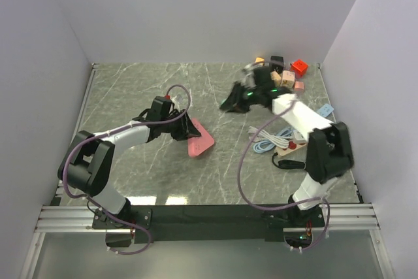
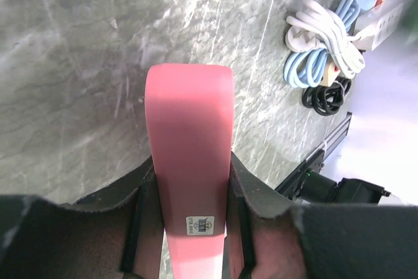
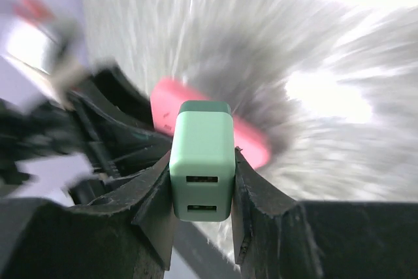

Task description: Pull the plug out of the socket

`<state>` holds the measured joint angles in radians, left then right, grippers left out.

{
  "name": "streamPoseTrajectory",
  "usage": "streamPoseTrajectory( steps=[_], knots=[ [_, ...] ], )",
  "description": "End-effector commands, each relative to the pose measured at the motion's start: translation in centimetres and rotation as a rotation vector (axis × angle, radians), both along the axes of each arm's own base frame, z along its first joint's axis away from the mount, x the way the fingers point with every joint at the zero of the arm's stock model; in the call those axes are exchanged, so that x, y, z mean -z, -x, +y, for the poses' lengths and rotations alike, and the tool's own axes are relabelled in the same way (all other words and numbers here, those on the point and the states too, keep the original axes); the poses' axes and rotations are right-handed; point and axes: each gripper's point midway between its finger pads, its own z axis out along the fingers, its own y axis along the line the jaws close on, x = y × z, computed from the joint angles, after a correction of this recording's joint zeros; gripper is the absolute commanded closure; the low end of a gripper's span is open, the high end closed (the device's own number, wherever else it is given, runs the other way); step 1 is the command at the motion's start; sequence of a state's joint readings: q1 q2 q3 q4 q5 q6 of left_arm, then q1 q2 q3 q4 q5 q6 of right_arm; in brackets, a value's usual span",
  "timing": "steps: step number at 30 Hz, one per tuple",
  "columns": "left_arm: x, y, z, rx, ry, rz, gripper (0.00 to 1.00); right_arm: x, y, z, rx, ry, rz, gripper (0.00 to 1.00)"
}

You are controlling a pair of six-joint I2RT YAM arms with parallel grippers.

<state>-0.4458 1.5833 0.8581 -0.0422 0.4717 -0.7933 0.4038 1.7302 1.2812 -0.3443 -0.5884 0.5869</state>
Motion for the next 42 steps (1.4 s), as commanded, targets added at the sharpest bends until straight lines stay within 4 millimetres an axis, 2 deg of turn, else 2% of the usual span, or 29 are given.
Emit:
streamPoseTrajectory(
  steps=[1,2,4,5,7,8,9,11,13,15,18,21,24,25,27,28,29,30,31,33,34,35,36,37,39,40,41,42],
  knots=[
    [1.6,1.0,0.9,0.005,-0.045,0.025,0.99,-7.2,-2.5,-6.9,0.152,-0.026,-0.191,1.0],
    [2.0,1.2,1.1,0.0,-0.043,0.034,0.99,-7.9,-3.0,-9.5,0.22,-0.027,-0.209,1.0],
    [2.1,1.4,0.9,0.007,-0.032,0.037,0.99,-7.7,-3.8,-12.6,0.337,0.047,-0.22,1.0],
    [1.9,1.3,0.9,0.004,-0.024,0.032,0.99,-6.6,-4.3,-15.6,0.458,0.123,-0.19,1.0],
    [1.5,1.0,0.6,0.005,-0.011,0.026,0.99,-4.4,-4.7,-19.0,0.588,0.204,-0.124,1.0],
    [1.1,0.7,0.4,0.008,-0.001,0.019,0.99,-2.9,-4.1,-20.4,0.656,0.245,-0.049,1.0],
    [0.8,0.6,0.2,0.012,0.005,0.012,0.99,-1.5,-4.2,-23.8,0.774,0.331,-0.011,1.0],
    [-0.2,-0.2,-0.3,0.021,0.018,-0.007,1.0,1.5,-2.9,-26.1,0.86,0.379,0.115,1.0],
    [-0.8,-0.6,-0.5,0.027,0.025,-0.015,0.99,3.5,-2.0,-27.7,0.92,0.389,0.167,1.0],
    [-1.8,-1.2,-1.0,0.034,0.041,-0.035,0.99,4.4,-1.5,-28.8,0.976,0.392,0.192,1.0],
    [-2.9,-1.9,-1.5,0.041,0.062,-0.051,0.99,5.5,-0.9,-29.4,1.017,0.385,0.197,1.0],
    [-3.2,-2.3,-1.9,0.049,0.07,-0.052,1.0,5.4,-2.6,-29.0,1.019,0.277,0.148,1.0],
    [-2.9,-2.3,-2.0,0.054,0.073,-0.039,0.99,4.5,-6.3,-28.0,0.983,0.168,0.095,1.0],
    [-2.7,-2.2,-2.2,0.056,0.077,-0.031,0.99,4.2,-8.5,-28.0,0.989,0.134,0.081,1.0],
    [-2.6,-2.2,-2.3,0.056,0.078,-0.025,0.99,3.7,-11.1,-27.5,0.972,0.063,0.058,1.0],
    [-2.6,-2.1,-2.4,0.062,0.082,-0.023,0.99,3.5,-13.7,-27.7,0.992,0.015,0.036,1.0],
    [-2.5,-2.1,-2.5,0.059,0.087,-0.016,0.99,3.3,-15.0,-27.7,0.999,-0.009,0.028,1.0],
    [-2.5,-2.1,-2.7,0.062,0.092,-0.011,0.99,2.8,-16.3,-27.5,0.994,-0.047,0.01,1.0],
    [-2.4,-2.0,-2.8,0.064,0.091,-0.007,0.99,2.1,-18.6,-27.5,1.001,-0.1,-0.034,1.0],
    [-2.5,-1.9,-3.0,0.063,0.098,-0.001,0.99,0.9,-20.8,-27.5,1.009,-0.175,-0.074,1.0],
    [-2.5,-1.7,-3.3,0.067,0.101,0.005,0.99,-0.1,-22.6,-27.6,1.027,-0.243,-0.108,1.0],
    [-2.5,-1.8,-3.4,0.068,0.101,0.005,0.99,-0.6,-23.5,-27.7,1.035,-0.265,-0.12,0.96],
    [-2.5,-1.8,-3.5,0.068,0.101,0.007,1.0,0.6,-24.5,-27.6,1.035,-0.276,-0.097,0.89],
    [-2.5,-1.7,-3.8,0.072,0.105,0.011,0.99,-1.2,-26.0,-27.7,1.037,-0.311,-0.117,0.57],
    [-2.5,-1.7,-4.0,0.076,0.111,0.013,0.99,-1.1,-27.4,-27.7,1.036,-0.33,-0.101,0.33],
    [-2.5,-1.7,-4.2,0.074,0.113,0.014,1.0,-2.7,-28.0,-27.9,1.029,-0.351,-0.137,0.25],
    [-2.3,-1.6,-4.2,0.074,0.113,0.024,0.99,-3.1,-28.2,-27.9,1.027,-0.352,-0.144,0.1],
    [-2.5,-1.9,-4.5,0.075,0.128,0.009,0.99,-3.9,-28.1,-27.9,1.024,-0.354,-0.148,0.08]
  ],
)
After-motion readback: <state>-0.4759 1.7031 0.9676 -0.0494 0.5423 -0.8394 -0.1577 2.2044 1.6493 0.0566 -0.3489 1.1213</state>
